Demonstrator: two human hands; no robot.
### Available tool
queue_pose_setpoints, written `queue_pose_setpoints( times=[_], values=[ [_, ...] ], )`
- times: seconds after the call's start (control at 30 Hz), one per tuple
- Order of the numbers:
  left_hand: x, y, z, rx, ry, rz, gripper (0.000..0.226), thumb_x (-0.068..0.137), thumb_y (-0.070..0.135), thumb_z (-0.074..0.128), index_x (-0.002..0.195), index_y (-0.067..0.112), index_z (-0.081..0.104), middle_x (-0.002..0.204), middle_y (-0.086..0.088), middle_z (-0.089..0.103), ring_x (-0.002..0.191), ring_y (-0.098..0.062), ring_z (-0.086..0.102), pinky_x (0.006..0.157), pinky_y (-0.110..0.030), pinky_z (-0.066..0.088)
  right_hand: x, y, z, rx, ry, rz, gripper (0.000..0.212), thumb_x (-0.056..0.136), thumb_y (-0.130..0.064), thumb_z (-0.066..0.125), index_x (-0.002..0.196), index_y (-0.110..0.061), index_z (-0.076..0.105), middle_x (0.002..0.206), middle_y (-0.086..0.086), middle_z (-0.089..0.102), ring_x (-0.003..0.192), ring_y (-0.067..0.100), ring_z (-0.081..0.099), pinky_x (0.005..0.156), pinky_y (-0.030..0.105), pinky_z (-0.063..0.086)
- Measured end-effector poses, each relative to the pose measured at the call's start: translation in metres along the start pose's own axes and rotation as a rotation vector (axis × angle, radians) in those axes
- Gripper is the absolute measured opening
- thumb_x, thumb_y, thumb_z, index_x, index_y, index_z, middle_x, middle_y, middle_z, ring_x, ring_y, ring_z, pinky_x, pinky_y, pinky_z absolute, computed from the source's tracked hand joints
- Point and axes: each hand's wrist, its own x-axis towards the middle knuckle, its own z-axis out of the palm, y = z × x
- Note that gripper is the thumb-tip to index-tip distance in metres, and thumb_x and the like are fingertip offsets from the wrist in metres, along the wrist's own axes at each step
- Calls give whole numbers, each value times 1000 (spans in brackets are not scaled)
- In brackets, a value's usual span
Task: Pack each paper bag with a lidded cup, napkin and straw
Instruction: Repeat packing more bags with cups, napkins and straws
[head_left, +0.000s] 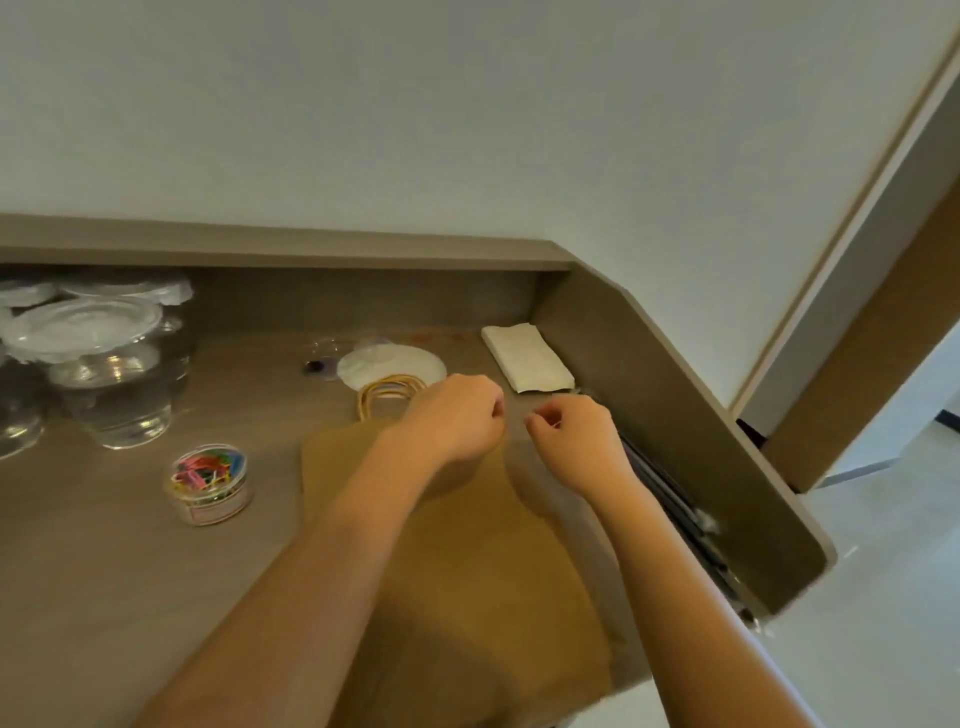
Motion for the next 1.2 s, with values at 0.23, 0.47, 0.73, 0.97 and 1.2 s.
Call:
queue_pose_setpoints(
  times=[0.23,0.47,0.73,0.97,1.2],
  values=[
    [63,2,25,-23,-69,-141,16,94,22,48,101,24,63,93,0,63,81,-16,58,75,-30,52,92,24,19,-31,8,6,26,94,-22,50,107,-3,64,108,13,64,97,27,61,83,37,50],
    [87,-2,27,-21,-102,-169,16,94,20,46,96,23,62,91,-1,61,81,-17,57,70,-29,47,138,35,43,-217,-28,26,26,93,-24,48,71,-11,48,81,11,53,80,27,52,65,30,39],
    [92,-6,34,5,-73,-176,15,93,21,47,91,22,62,93,-2,63,83,-20,58,73,-32,48,145,37,46,-298,-15,21,36,92,-18,42,58,-13,34,69,6,45,73,26,46,62,29,34],
    [98,6,43,-821,95,-353,27,96,21,47,89,4,67,88,-13,66,85,-27,62,79,-39,51,133,31,30,-292,66,-53,17,92,-10,43,82,-5,55,86,6,43,75,22,44,63,31,35],
    [97,10,34,-1640,-153,-664,53,93,43,53,132,9,41,123,-22,56,107,-33,58,77,-39,50,80,33,10,-276,132,-329,20,94,-21,43,79,-12,54,82,1,48,71,15,47,56,22,33]
  ],
)
